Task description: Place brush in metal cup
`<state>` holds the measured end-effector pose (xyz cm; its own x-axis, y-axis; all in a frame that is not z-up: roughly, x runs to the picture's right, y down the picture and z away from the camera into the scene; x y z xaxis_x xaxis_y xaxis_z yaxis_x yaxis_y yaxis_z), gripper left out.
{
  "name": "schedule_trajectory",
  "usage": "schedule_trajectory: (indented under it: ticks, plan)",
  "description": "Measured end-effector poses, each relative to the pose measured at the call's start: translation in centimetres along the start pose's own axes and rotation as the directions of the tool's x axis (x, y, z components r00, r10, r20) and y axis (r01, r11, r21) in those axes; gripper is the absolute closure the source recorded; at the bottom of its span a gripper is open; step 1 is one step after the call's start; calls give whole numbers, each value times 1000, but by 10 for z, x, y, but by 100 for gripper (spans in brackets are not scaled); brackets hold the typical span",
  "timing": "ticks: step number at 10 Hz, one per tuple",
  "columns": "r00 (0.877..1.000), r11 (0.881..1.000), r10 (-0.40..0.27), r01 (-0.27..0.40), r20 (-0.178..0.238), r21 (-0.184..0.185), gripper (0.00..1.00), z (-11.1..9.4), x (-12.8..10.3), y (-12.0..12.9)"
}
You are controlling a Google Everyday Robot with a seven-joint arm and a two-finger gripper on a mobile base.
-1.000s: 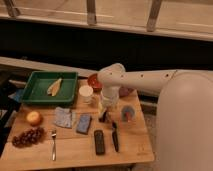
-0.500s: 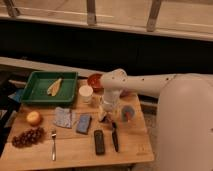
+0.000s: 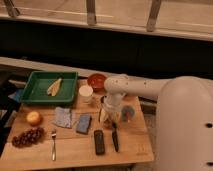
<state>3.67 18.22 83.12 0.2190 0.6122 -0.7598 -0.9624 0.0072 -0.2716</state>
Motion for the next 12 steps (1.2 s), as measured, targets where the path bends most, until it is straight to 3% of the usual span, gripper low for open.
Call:
schedule_trajectory:
  ticks: [3, 4, 9, 11, 12]
  plan:
    - [999, 999, 15, -13, -39, 36, 35, 15, 0, -1]
    - [999, 998, 12, -9, -48, 59, 39, 17, 0, 3]
    - [997, 995, 10, -2, -74, 105, 89, 26, -2, 3]
    - [998, 994, 11, -3, -68, 113, 100, 26, -3, 3]
    - [999, 993, 12, -6, -53, 117, 100, 21, -3, 5]
